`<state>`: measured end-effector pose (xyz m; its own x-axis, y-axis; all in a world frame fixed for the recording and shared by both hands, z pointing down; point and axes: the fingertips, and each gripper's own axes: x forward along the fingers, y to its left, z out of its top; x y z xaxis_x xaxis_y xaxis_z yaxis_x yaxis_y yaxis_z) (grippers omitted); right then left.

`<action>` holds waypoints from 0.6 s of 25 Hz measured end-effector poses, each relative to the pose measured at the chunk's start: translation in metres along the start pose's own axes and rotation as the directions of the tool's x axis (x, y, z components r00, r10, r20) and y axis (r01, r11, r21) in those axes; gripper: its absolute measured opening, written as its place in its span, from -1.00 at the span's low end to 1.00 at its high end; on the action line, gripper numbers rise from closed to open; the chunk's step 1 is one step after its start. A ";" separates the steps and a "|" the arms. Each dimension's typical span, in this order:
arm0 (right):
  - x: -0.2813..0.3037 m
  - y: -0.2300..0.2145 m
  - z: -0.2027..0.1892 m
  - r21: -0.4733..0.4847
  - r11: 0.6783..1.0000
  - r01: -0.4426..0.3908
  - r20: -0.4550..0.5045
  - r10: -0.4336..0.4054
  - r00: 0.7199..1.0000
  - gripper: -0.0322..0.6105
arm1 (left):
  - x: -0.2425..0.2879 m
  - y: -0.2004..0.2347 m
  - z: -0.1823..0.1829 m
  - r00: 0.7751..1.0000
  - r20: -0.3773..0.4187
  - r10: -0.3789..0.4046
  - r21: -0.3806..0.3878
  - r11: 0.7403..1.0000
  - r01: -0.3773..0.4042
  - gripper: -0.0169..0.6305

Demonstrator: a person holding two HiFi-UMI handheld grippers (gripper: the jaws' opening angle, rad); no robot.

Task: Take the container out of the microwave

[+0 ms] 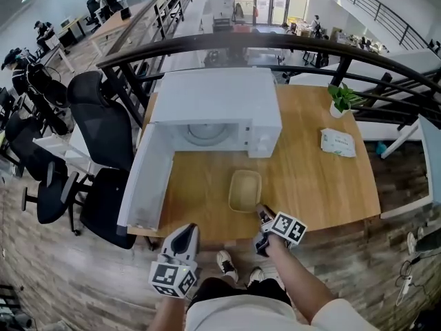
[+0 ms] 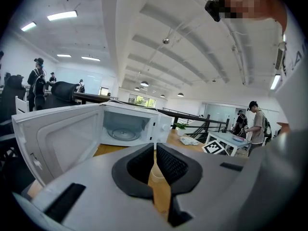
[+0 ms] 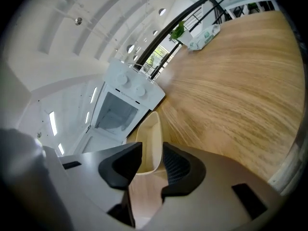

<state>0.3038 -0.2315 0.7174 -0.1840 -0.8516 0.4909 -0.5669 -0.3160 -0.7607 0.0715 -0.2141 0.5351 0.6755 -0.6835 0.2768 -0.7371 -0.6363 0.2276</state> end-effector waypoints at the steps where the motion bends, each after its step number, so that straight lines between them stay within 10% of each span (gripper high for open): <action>1: -0.006 0.002 0.003 -0.035 0.999 -0.001 0.001 0.001 1.000 -0.43 | -0.001 -0.003 0.001 1.000 0.004 0.001 0.002 1.000 -0.001 -0.81; 9: -0.080 0.033 0.032 -0.351 0.935 -0.056 0.032 0.072 0.997 -0.82 | -0.021 -0.040 0.016 0.998 0.061 0.016 0.031 0.999 -0.018 -0.81; 15: -0.151 0.078 0.056 -0.646 0.759 -0.075 0.112 0.192 0.975 -0.83 | -0.040 -0.070 0.028 0.993 0.111 0.028 0.062 0.997 -0.035 -0.81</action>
<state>0.3321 -0.1509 0.5599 -0.1982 -0.9378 0.2849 -0.9356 0.0944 -0.3403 0.0966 -0.1524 0.4821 0.6527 -0.7364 0.1781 -0.7576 -0.6331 0.1591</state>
